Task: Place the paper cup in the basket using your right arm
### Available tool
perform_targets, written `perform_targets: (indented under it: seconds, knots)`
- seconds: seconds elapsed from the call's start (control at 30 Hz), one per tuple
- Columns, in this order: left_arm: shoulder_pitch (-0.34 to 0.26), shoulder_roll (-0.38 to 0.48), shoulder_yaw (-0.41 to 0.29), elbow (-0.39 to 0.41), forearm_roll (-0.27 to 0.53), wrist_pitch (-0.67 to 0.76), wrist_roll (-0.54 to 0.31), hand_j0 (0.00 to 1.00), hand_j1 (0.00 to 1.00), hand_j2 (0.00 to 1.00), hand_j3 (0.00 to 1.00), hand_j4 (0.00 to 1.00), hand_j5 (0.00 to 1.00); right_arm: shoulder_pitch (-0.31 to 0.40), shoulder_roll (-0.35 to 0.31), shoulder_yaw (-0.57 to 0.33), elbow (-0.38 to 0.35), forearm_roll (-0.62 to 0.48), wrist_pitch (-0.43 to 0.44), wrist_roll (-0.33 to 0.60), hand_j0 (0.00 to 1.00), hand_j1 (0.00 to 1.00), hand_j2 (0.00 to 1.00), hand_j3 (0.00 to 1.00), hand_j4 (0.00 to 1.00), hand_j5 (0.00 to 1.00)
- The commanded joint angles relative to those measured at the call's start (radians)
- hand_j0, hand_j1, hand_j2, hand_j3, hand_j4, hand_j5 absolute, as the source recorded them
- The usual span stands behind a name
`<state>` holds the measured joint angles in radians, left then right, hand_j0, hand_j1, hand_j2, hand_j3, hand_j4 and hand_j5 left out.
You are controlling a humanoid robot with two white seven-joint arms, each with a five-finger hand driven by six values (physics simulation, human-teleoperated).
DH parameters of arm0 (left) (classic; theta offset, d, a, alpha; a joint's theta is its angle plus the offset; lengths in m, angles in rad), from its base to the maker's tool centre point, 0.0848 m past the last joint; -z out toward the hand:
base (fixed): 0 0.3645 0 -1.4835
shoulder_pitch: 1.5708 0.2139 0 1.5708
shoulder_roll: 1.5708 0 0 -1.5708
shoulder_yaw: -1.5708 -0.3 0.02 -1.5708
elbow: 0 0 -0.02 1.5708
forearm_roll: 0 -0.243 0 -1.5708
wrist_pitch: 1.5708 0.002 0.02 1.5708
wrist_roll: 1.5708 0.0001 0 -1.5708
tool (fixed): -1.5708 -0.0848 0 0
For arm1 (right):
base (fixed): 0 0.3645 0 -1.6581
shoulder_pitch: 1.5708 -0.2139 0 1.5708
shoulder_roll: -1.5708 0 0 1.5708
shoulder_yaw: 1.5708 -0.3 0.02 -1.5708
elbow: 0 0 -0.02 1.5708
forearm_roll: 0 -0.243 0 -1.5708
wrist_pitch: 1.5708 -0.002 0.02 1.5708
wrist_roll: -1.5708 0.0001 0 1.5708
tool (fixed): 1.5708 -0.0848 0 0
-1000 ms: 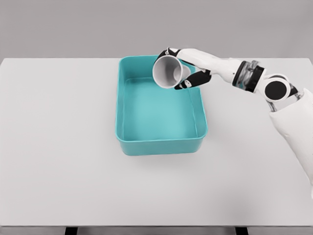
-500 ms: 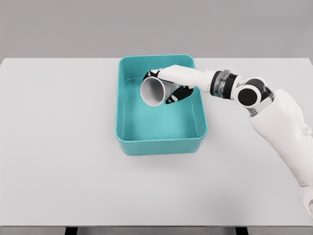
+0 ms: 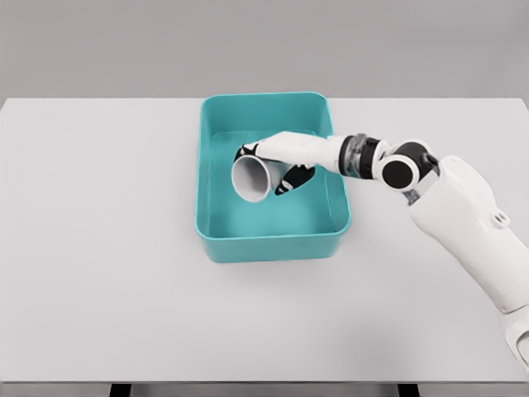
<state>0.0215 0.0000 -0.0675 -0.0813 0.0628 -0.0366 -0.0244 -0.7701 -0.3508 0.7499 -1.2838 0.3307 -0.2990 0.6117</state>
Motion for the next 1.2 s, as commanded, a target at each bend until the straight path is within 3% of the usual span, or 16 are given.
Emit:
perform_targets:
  seconds: [0.0, 0.07, 0.17, 0.23, 1.0, 1.17]
  knots:
    - [0.000, 0.000, 0.000, 0.000, 0.000, 0.000, 0.000, 1.00, 1.00, 1.00, 1.00, 1.00, 1.00, 0.000, 0.000, 0.014, 0.000, 0.014, 0.017, -0.001, 0.46, 0.46, 0.46, 0.46, 0.46, 0.46]
    - [0.000, 0.000, 0.000, 0.000, 0.000, 0.000, 0.000, 1.00, 1.00, 1.00, 1.00, 1.00, 1.00, 0.000, 0.000, 0.014, -0.002, 0.018, 0.024, -0.001, 0.52, 0.52, 0.52, 0.52, 0.52, 0.52]
    - [0.000, 0.000, 0.000, 0.000, 0.000, 0.001, 0.000, 1.00, 1.00, 1.00, 1.00, 1.00, 1.00, 0.000, -0.002, 0.014, -0.008, 0.019, 0.024, -0.001, 0.69, 0.69, 0.69, 0.69, 0.69, 0.69]
    - [0.000, 0.000, 0.000, 0.000, 0.000, 0.000, 0.000, 1.00, 1.00, 1.00, 1.00, 1.00, 1.00, 0.000, -0.002, 0.014, -0.008, 0.019, 0.024, -0.001, 0.73, 0.73, 0.73, 0.73, 0.73, 0.73]
    - [0.000, 0.000, 0.000, 0.000, 0.000, 0.000, 0.000, 1.00, 1.00, 1.00, 1.00, 1.00, 1.00, -0.011, 0.000, 0.012, -0.012, 0.042, 0.027, -0.001, 0.81, 0.81, 0.81, 0.81, 0.81, 0.81]
    - [0.000, 0.000, 0.000, 0.000, 0.000, 0.001, 0.000, 1.00, 1.00, 1.00, 1.00, 1.00, 1.00, -0.011, -0.002, 0.012, -0.012, 0.051, 0.027, -0.001, 0.87, 0.87, 0.87, 0.87, 0.87, 0.87]
